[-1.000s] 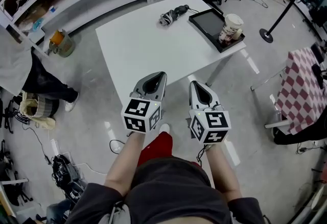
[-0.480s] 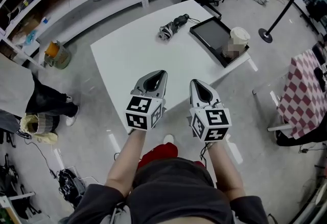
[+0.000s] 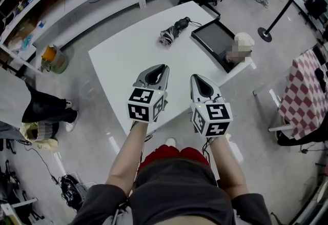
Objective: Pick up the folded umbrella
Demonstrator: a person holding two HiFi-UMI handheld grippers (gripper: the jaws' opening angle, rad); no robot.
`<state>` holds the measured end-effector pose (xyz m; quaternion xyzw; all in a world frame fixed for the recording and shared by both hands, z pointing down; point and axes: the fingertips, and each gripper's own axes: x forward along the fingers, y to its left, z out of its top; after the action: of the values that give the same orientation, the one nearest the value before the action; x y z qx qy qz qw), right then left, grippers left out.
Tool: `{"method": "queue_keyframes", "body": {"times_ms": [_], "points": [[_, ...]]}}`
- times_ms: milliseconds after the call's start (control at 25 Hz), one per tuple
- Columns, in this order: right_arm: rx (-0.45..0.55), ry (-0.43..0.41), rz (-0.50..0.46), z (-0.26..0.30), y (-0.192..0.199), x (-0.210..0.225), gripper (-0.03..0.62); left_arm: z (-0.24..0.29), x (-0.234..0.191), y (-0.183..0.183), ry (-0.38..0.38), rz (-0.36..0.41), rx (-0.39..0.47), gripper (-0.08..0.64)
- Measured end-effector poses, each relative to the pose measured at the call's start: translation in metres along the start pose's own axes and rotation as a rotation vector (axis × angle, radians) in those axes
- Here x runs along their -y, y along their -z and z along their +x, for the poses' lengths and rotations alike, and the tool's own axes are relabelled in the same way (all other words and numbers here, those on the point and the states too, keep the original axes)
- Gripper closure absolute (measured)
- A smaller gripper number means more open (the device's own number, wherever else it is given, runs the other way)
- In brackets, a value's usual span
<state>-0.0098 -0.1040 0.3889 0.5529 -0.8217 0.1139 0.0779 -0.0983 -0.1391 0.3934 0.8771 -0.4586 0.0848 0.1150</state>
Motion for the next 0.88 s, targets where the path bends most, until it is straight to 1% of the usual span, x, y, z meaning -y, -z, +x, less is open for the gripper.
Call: {"method": "queue_keyframes", "body": {"times_ms": [240, 480, 880], "points": [[-0.002, 0.004, -0.005, 0.011, -0.004, 0.004, 0.574, 0.013, -0.008, -0.003, 0.006, -0.001, -0.017, 0.540], [-0.008, 0.003, -0.001, 0.025, -0.005, 0.015, 0.574, 0.034, -0.019, -0.004, 0.006, -0.007, -0.049, 0.515], [-0.015, -0.004, -0.011, 0.064, -0.018, 0.047, 0.574, 0.087, -0.035, -0.010, 0.015, 0.014, -0.117, 0.439]]}}
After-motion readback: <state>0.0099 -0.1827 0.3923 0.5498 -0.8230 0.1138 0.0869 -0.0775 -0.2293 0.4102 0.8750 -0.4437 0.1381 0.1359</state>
